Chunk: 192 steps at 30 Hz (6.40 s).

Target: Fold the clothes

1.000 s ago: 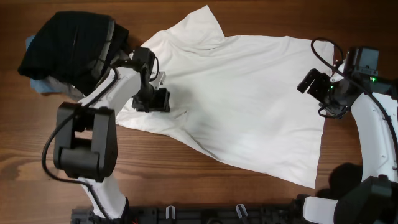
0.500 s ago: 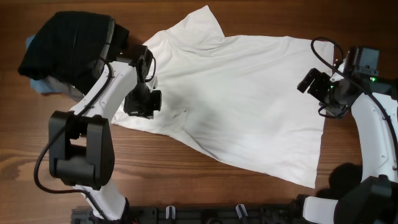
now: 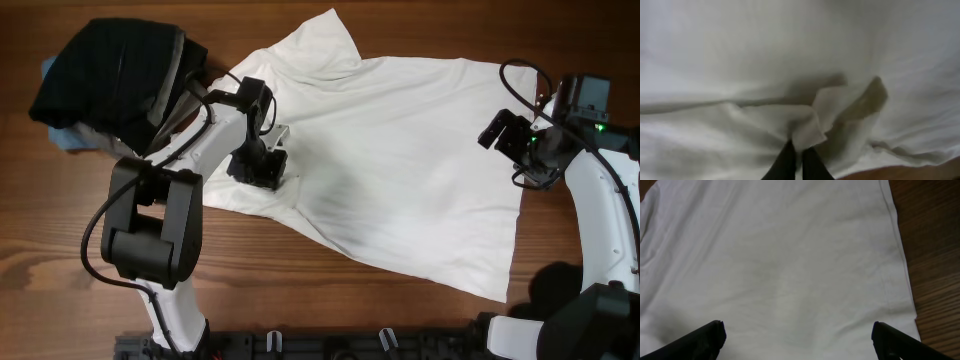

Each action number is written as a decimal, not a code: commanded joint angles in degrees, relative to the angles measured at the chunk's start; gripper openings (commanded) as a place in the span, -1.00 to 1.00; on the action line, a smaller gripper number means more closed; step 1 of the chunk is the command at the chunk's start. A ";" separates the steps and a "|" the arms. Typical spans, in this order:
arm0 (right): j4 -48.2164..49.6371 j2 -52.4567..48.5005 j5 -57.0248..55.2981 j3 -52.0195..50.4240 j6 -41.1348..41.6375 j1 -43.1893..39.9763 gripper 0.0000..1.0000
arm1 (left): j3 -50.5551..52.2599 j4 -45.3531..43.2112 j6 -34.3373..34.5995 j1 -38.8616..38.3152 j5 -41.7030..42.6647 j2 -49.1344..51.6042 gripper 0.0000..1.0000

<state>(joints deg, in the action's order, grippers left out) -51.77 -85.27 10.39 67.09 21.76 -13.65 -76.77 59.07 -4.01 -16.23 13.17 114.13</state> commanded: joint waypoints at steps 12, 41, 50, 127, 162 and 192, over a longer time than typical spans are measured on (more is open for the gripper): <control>0.02 -0.13 -0.55 -0.15 -0.79 -0.24 0.97 | -0.81 24.46 15.06 -4.52 -1.88 -6.86 -0.91; 0.33 -0.13 -0.52 -0.15 -2.01 -0.24 0.97 | 0.02 13.20 13.14 4.35 -10.16 0.66 -0.14; 0.74 -0.13 -0.52 -0.15 -2.14 -0.24 0.97 | 0.26 21.27 18.23 5.44 -10.45 -0.61 -0.92; 29.49 -5.07 0.68 -10.54 10.29 -13.14 -0.91 | -3.34 -1.51 20.72 7.13 -17.35 -17.27 -0.92; 38.23 -20.44 13.68 19.41 5.29 -11.13 -0.04 | -3.34 -6.97 20.74 7.08 -10.56 -17.29 -0.29; -4.74 0.63 2.45 -21.44 13.31 -13.35 0.32 | 6.73 -17.42 11.67 5.11 -6.69 -11.28 -0.92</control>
<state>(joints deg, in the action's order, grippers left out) -57.91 -84.33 18.59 45.69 30.81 -24.25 -68.95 41.23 8.36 -11.09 7.35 107.83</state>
